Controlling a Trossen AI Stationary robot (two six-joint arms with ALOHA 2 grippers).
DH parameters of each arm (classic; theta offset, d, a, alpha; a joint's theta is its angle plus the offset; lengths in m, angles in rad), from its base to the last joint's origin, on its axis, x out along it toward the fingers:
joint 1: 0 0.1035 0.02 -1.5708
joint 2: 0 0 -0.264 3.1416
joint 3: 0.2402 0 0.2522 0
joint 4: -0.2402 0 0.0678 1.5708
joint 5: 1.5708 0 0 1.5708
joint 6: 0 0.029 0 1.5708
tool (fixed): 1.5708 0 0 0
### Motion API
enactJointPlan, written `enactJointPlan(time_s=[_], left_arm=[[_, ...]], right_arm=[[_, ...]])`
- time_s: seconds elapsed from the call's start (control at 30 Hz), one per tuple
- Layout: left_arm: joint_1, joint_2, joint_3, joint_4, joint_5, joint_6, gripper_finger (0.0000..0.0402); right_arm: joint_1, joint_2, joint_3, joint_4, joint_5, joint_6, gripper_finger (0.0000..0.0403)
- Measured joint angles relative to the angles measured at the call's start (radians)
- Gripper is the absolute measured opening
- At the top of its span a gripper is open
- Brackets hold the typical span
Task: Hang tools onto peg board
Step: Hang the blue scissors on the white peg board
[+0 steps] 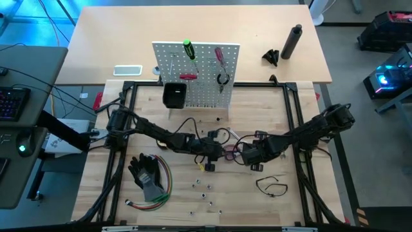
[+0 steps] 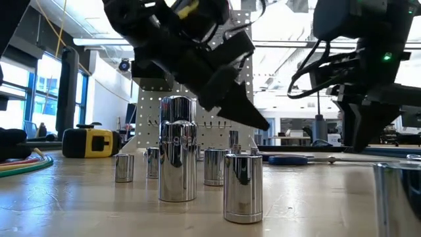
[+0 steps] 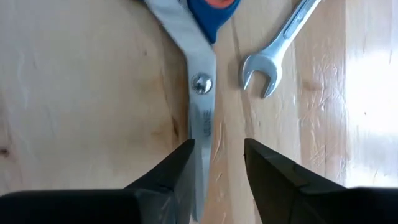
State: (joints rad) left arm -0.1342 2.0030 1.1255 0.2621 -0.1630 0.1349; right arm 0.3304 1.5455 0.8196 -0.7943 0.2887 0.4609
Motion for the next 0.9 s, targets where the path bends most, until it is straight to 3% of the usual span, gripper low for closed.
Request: enactJointPlan(time_s=[0.27, 0.53, 0.9], left_arm=[[0.01, 0.013, 0.0, 0.0, 0.0, -0.002, 0.0097], [0.01, 0.013, 0.0, 0.006, 0.0, -0.002, 0.0097], [0.01, 0.013, 0.0, 0.007, 0.0, -0.001, 0.0097]], right_arm=[[0.025, 0.0, 0.0, -0.015, 0.021, 0.016, 0.0117], [0.017, 0.0, 0.0, 0.002, 0.028, -0.025, 0.0008], [0.017, 0.0, -0.001, 0.03, -0.008, -0.024, 0.0023]])
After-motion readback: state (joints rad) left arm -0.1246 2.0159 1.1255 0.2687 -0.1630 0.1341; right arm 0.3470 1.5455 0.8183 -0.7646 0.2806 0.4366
